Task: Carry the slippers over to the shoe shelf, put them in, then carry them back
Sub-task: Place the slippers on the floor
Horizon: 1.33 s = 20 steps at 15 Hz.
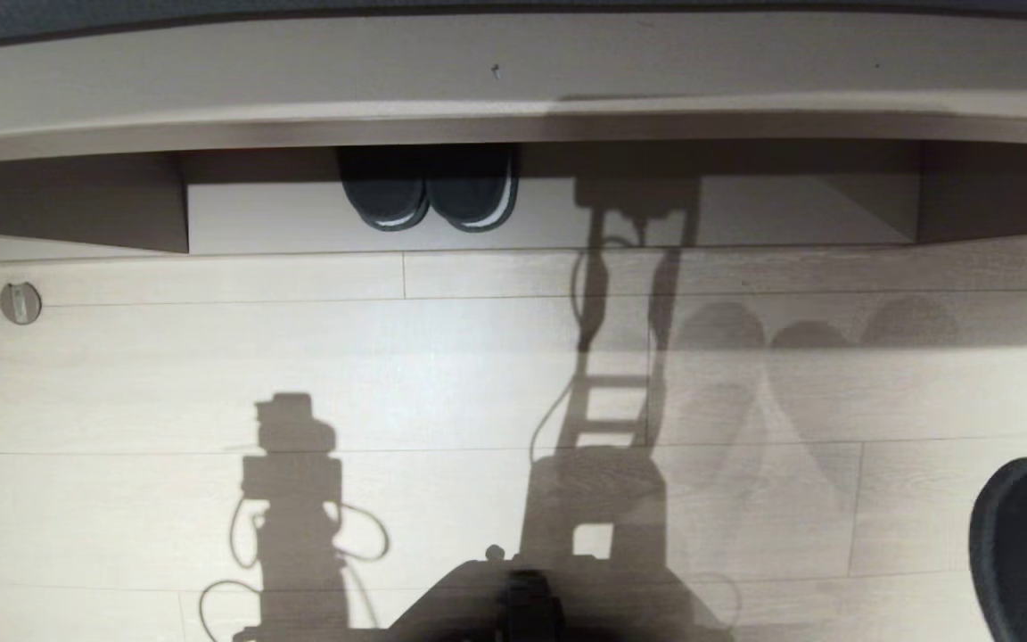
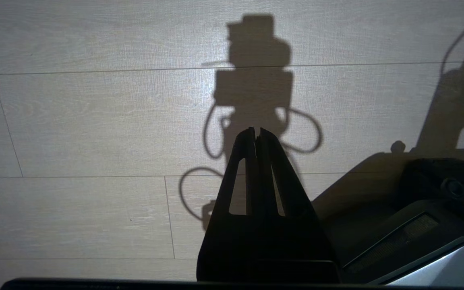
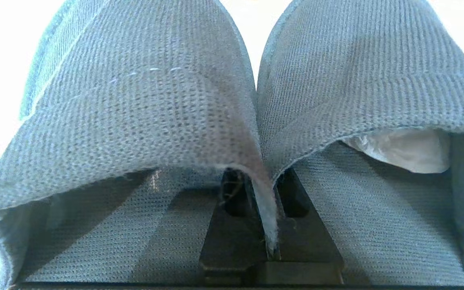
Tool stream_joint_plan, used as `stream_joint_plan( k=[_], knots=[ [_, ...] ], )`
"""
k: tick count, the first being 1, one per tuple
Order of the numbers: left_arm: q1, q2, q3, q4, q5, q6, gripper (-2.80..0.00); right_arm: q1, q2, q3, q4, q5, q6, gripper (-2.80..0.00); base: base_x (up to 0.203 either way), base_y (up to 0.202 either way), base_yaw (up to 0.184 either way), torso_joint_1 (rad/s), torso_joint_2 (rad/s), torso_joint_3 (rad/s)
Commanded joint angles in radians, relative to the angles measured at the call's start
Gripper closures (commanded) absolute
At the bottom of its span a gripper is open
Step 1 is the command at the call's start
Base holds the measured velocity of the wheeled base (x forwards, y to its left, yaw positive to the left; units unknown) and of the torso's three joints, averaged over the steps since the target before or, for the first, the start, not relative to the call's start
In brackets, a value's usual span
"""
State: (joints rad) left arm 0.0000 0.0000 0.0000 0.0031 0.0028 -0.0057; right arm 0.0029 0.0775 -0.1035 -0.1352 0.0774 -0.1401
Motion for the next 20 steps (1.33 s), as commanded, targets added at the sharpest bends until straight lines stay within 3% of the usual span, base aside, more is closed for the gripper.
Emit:
stream_joint_plan(
  k=[1, 5, 10, 20],
  knots=[
    [0.0, 0.0, 0.0, 0.0, 0.0, 0.0, 0.0, -0.007, -0.077, 0.091, 0.008, -0.001, 0.005, 0.0, 0.0, 0.0, 0.0, 0.0, 0.0, 0.0],
    [-0.001, 0.0, 0.0, 0.0, -0.001, 0.0, 0.0, -0.009, -0.081, 0.104, 0.149, -0.05, 0.031, 0.0, 0.0, 0.0, 0.0, 0.0, 0.0, 0.0],
    [0.0, 0.0, 0.0, 0.0, 0.0, -0.006, 0.0, -0.009, -0.081, 0.105, 0.138, -0.057, 0.056, 0.0, 0.0, 0.0, 0.0, 0.0, 0.0, 0.041],
    [0.0, 0.0, 0.0, 0.0, 0.0, -0.007, 0.0, -0.009, -0.081, 0.105, 0.138, -0.059, 0.076, 0.0, 0.0, 0.0, 0.0, 0.003, 0.0, 0.199]
  ],
)
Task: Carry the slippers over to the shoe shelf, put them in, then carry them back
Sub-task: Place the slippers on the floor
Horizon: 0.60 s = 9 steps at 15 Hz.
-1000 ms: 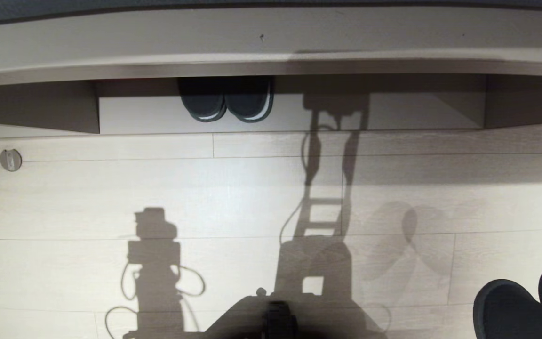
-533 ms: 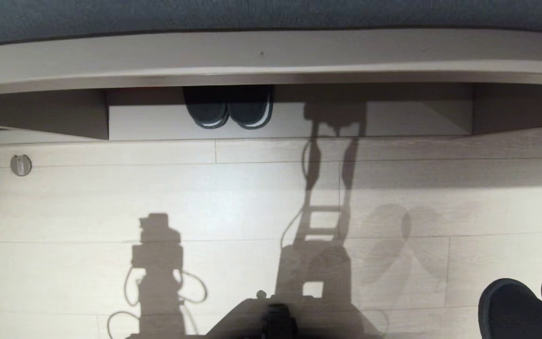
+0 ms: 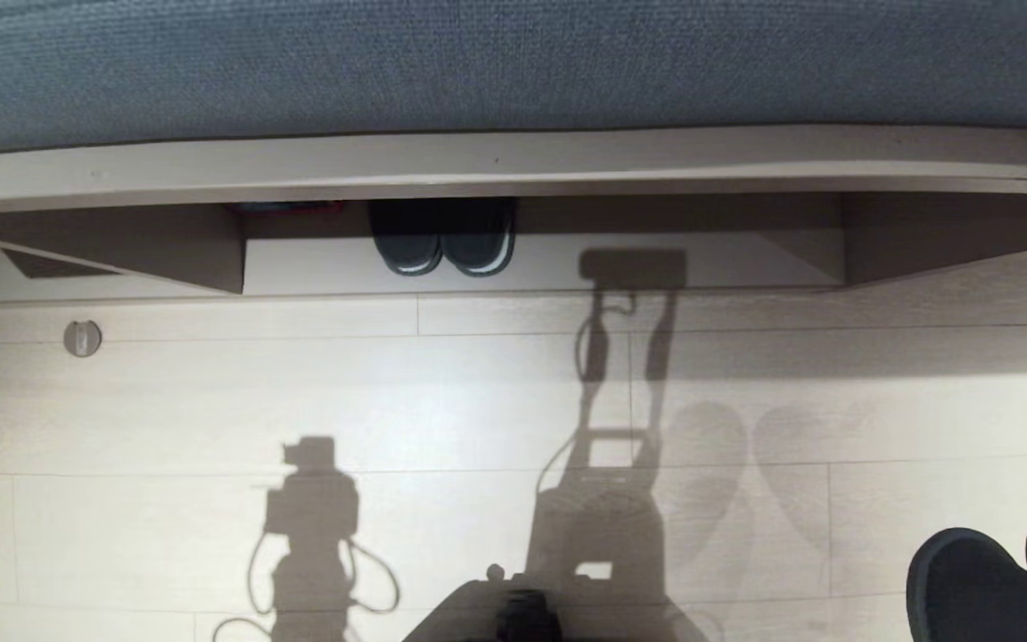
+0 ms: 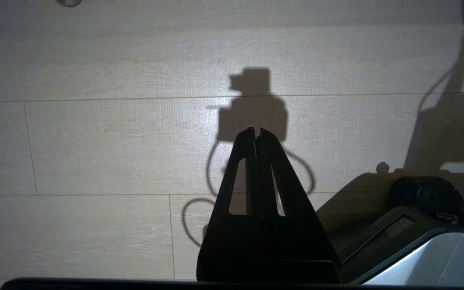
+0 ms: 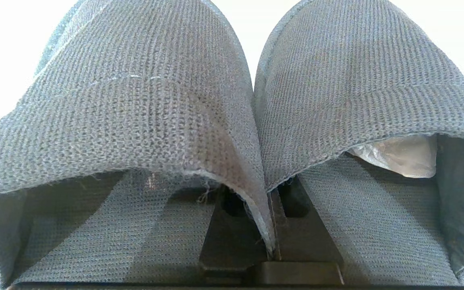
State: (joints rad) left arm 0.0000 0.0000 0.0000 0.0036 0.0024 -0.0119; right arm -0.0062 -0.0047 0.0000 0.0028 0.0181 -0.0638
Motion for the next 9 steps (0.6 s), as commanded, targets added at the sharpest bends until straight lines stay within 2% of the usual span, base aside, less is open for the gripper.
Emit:
stream_joint_plan(
  k=[1, 9],
  knots=[
    [-0.001, 0.0, 0.0, -0.001, 0.001, 0.0, 0.0, 0.0, 0.002, 0.002, 0.0, 0.0, -0.001, 0.0, 0.0, 0.0, 0.0, 0.002, 0.0, 0.21],
    [-0.001, 0.0, 0.0, -0.001, 0.001, 0.0, 0.0, 0.0, 0.002, 0.002, 0.0, 0.0, -0.001, 0.0, 0.0, 0.0, 0.0, 0.002, 0.0, 0.203]
  ],
)
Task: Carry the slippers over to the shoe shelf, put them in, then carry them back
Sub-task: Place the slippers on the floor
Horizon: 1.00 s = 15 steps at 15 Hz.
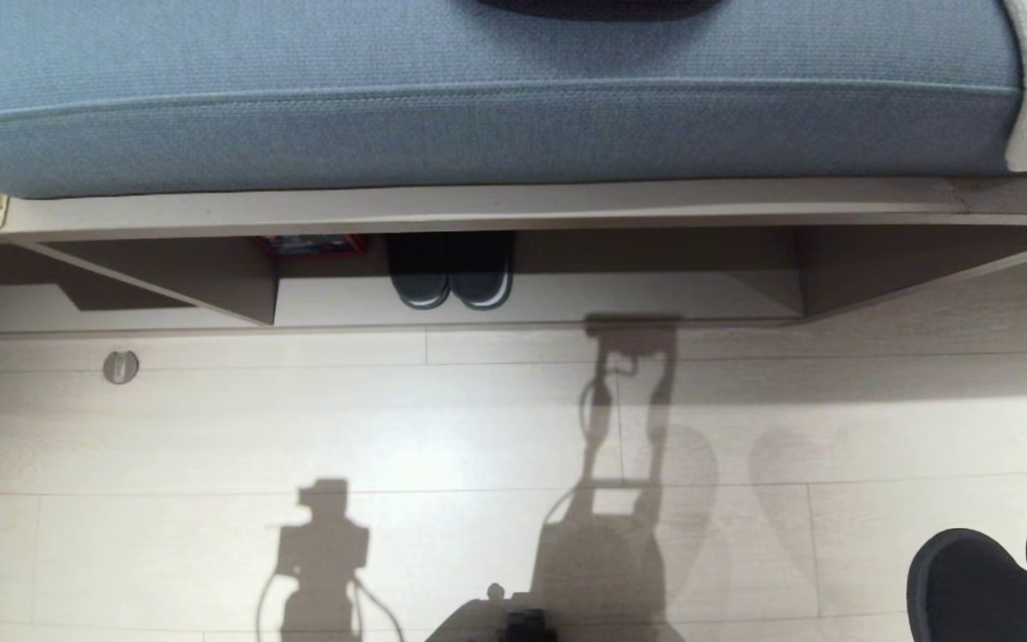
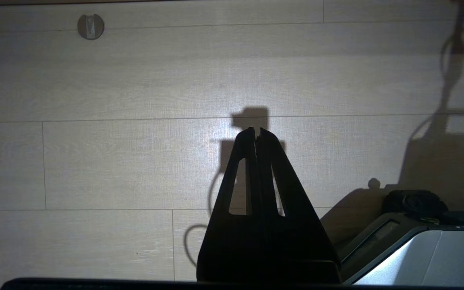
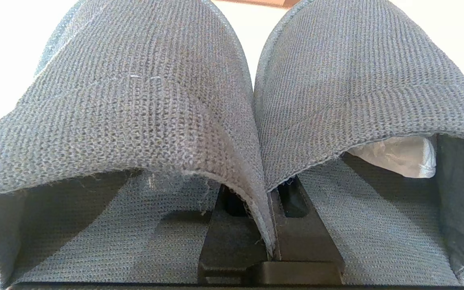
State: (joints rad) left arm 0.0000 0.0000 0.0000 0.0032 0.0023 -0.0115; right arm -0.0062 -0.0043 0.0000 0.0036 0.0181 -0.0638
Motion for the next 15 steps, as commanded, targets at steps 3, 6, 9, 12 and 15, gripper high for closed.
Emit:
stream_joint_plan(
  k=[3, 6, 9, 12, 15],
  knots=[
    [0.0, 0.0, 0.0, 0.0, 0.001, -0.001, 0.0, 0.0, 0.001, 0.002, -0.001, 0.0, -0.001, 0.0, 0.0, 0.0, 0.0, 0.003, 0.0, 0.197],
    [-0.001, 0.0, 0.0, 0.0, 0.001, -0.001, 0.0, 0.0, 0.001, 0.002, -0.001, 0.0, -0.001, 0.0, 0.0, 0.0, 0.0, -0.002, 0.01, 0.202],
    [-0.002, 0.0, 0.0, 0.0, 0.001, -0.001, 0.0, 0.0, 0.001, 0.002, -0.001, 0.0, -0.001, 0.0, 0.0, 0.0, 0.0, 0.001, 0.0, 0.201],
    [0.0, 0.0, 0.0, 0.0, 0.001, -0.002, 0.0, 0.0, 0.001, 0.002, -0.001, 0.0, -0.001, 0.0, 0.0, 0.0, 0.0, 0.005, 0.0, 0.204],
    [-0.002, 0.0, 0.0, 0.0, 0.001, -0.002, 0.0, 0.0, 0.001, 0.002, -0.001, 0.0, -0.001, 0.0, 0.0, 0.0, 0.0, 0.002, 0.0, 0.201]
  ],
)
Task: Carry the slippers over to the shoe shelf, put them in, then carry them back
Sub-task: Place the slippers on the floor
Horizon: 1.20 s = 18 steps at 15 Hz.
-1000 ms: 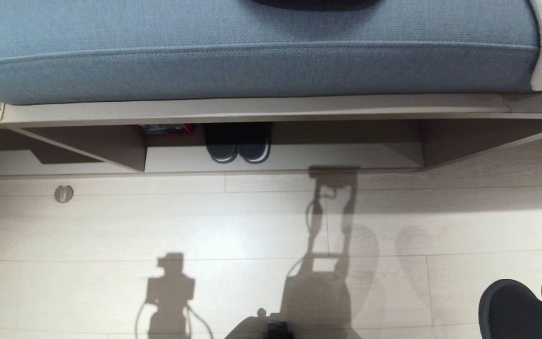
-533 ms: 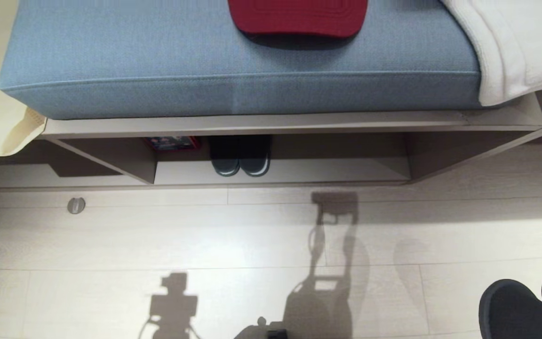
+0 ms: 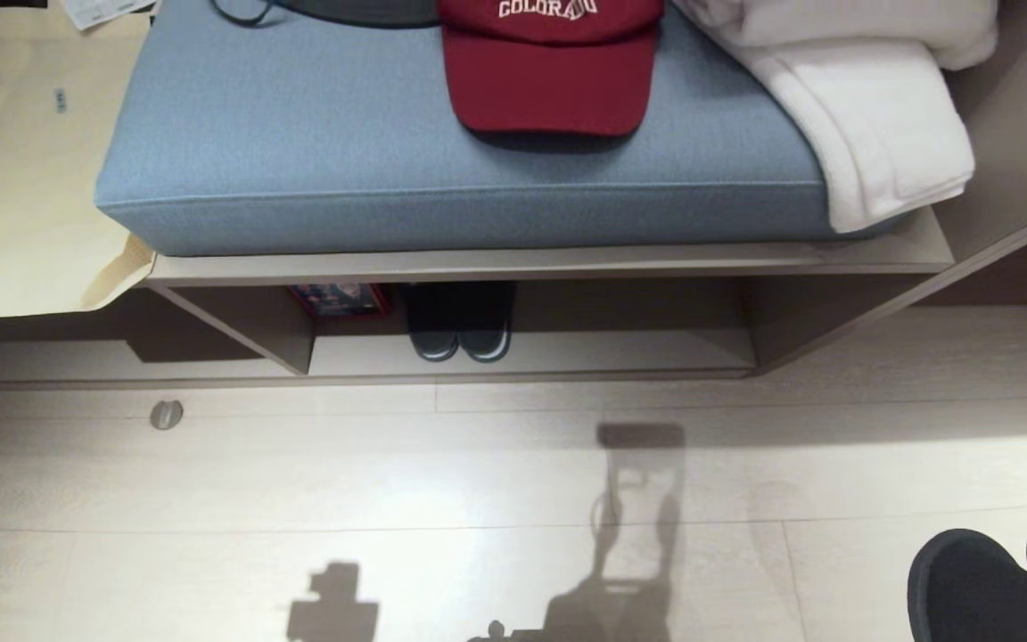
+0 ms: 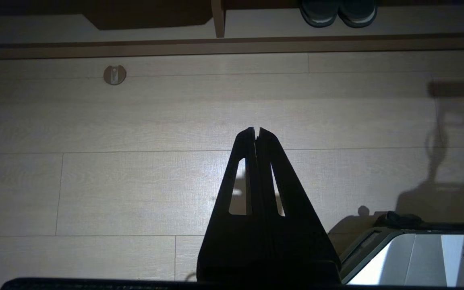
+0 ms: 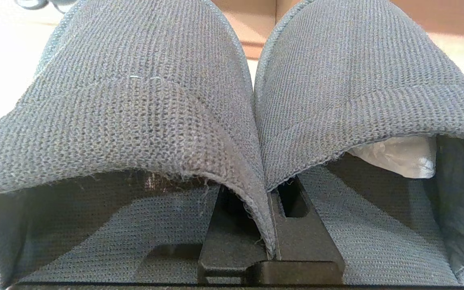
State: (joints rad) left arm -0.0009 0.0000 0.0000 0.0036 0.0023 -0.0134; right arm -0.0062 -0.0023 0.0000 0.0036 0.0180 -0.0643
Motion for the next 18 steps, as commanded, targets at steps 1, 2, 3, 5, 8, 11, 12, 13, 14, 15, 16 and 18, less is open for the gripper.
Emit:
stream_joint_plan(
  k=[1, 2, 3, 5, 8, 11, 12, 13, 14, 15, 16, 18],
  knots=[
    [0.001, 0.0, 0.0, -0.001, 0.001, 0.0, 0.0, 0.0, -0.001, 0.002, -0.001, 0.0, 0.0, 0.0, 0.0, 0.0, 0.0, -0.006, 0.0, 0.203],
    [0.001, 0.0, 0.0, -0.001, 0.001, 0.0, 0.0, 0.0, -0.001, 0.002, -0.001, 0.0, 0.0, 0.0, 0.0, 0.0, 0.0, 0.002, 0.01, 0.2],
    [0.001, 0.0, 0.0, -0.001, 0.001, 0.0, 0.0, 0.0, -0.001, 0.002, -0.001, 0.0, 0.0, 0.0, 0.0, 0.0, 0.0, 0.002, 0.01, 0.196],
    [0.0, 0.0, 0.0, -0.001, 0.001, 0.001, 0.0, 0.0, -0.001, 0.002, -0.001, 0.0, 0.0, 0.0, 0.0, 0.0, 0.0, -0.002, 0.0, 0.203],
    [0.001, 0.0, 0.0, -0.001, 0.001, 0.001, 0.0, 0.0, -0.001, 0.002, -0.001, 0.0, 0.0, 0.0, 0.0, 0.0, 0.0, -0.001, 0.0, 0.199],
    [-0.001, 0.0, 0.0, -0.001, 0.001, 0.001, 0.0, 0.0, -0.001, 0.002, -0.001, 0.0, 0.0, 0.0, 0.0, 0.0, 0.0, -0.001, 0.0, 0.204],
    [-0.001, 0.0, 0.0, -0.001, 0.001, 0.001, 0.0, 0.0, -0.001, 0.002, -0.001, 0.0, 0.0, 0.0, 0.0, 0.0, 0.0, -0.002, 0.0, 0.203],
    [-0.001, 0.0, 0.0, -0.001, 0.001, 0.001, 0.0, 0.0, -0.001, 0.002, -0.001, 0.0, 0.0, 0.0, 0.0, 0.0, 0.0, 0.007, 0.0, 0.207],
    [-0.001, 0.0, 0.0, -0.001, 0.001, 0.001, 0.0, 0.0, -0.001, 0.002, -0.001, 0.0, 0.0, 0.0, 0.0, 0.0, 0.0, 0.002, 0.0, 0.195],
    [-0.001, 0.0, 0.0, -0.001, 0.001, 0.001, 0.0, 0.0, -0.001, 0.002, -0.001, 0.0, 0.0, 0.0, 0.0, 0.0, 0.0, -0.002, 0.0, 0.197],
    [-0.001, 0.0, 0.0, -0.001, 0.001, 0.001, 0.0, 0.0, -0.001, 0.002, -0.001, 0.0, 0.0, 0.0, 0.0, 0.0, 0.0, -0.005, 0.0, 0.205],
    [0.001, 0.0, 0.0, -0.001, 0.001, 0.001, 0.0, 0.0, -0.001, 0.002, -0.001, 0.0, 0.0, 0.0, 0.0, 0.0, 0.0, 0.001, 0.0, 0.206]
  ],
)
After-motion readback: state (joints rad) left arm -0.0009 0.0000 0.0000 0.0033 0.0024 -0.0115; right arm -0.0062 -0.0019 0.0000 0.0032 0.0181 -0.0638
